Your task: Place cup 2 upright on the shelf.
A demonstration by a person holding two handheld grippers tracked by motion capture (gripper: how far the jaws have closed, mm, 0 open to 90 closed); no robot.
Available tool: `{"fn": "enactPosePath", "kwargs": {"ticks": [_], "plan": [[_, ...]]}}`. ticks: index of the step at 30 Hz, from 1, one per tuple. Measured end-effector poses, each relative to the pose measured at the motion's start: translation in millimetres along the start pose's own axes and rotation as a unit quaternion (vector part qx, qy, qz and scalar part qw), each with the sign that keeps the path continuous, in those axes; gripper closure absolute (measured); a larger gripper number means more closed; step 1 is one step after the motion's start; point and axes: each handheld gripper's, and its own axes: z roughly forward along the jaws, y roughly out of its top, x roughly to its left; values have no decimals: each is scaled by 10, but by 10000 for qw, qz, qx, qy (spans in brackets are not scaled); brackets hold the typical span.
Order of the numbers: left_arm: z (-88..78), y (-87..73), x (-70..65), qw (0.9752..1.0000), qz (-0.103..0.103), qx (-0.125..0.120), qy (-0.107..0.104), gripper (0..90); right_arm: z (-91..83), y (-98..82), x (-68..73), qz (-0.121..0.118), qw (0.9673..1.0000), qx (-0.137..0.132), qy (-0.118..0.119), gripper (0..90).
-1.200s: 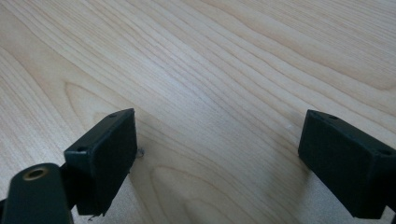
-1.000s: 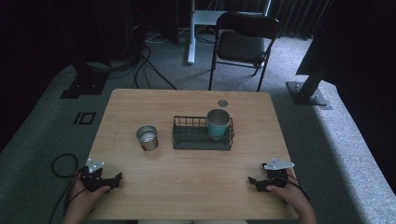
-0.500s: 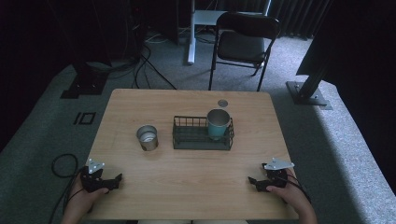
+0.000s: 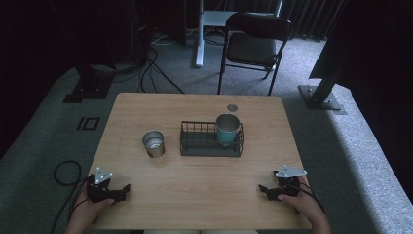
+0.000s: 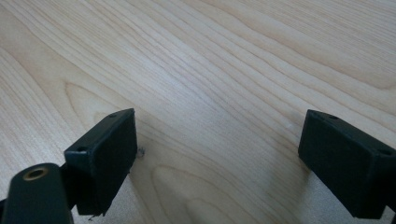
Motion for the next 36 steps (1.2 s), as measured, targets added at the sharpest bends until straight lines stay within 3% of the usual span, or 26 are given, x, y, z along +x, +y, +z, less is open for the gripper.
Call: {"fn": "enactPosePath", "kwargs": {"ticks": [17, 36], "plan": [[54, 209, -139, 9987, 156, -341, -340, 18, 0, 0, -1, -1, 10000, 1, 1, 113], [105, 517, -209, 9955, 143, -812, -459, 18, 0, 0, -1, 3, 10000, 0, 2, 113]]}}
